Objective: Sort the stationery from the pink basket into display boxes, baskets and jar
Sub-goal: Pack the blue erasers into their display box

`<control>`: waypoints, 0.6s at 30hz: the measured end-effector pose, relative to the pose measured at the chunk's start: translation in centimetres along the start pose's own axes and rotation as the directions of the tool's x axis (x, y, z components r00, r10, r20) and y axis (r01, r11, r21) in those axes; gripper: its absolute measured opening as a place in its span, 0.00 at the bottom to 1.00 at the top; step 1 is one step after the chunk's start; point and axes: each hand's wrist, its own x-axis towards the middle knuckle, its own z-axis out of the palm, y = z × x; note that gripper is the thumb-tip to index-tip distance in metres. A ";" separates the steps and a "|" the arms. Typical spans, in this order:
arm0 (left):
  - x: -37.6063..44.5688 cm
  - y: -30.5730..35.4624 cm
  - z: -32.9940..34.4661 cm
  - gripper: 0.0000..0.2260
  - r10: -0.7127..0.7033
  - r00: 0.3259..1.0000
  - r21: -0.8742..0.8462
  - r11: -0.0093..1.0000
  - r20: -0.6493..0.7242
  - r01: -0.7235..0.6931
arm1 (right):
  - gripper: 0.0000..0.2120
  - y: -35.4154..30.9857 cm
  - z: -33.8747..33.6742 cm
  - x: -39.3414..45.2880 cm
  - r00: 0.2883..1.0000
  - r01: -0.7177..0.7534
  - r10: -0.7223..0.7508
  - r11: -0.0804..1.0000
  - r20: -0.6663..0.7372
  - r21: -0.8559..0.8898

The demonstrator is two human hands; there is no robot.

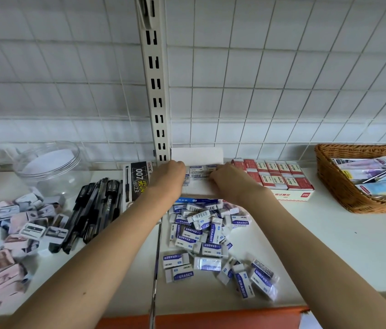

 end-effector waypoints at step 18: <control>-9.5 2.0 -0.8 0.17 0.225 0.974 -0.408 0.887 -0.026 -0.216 | 0.13 -1.6 -1.4 -10.1 0.984 -0.044 0.115 0.896 -0.137 0.441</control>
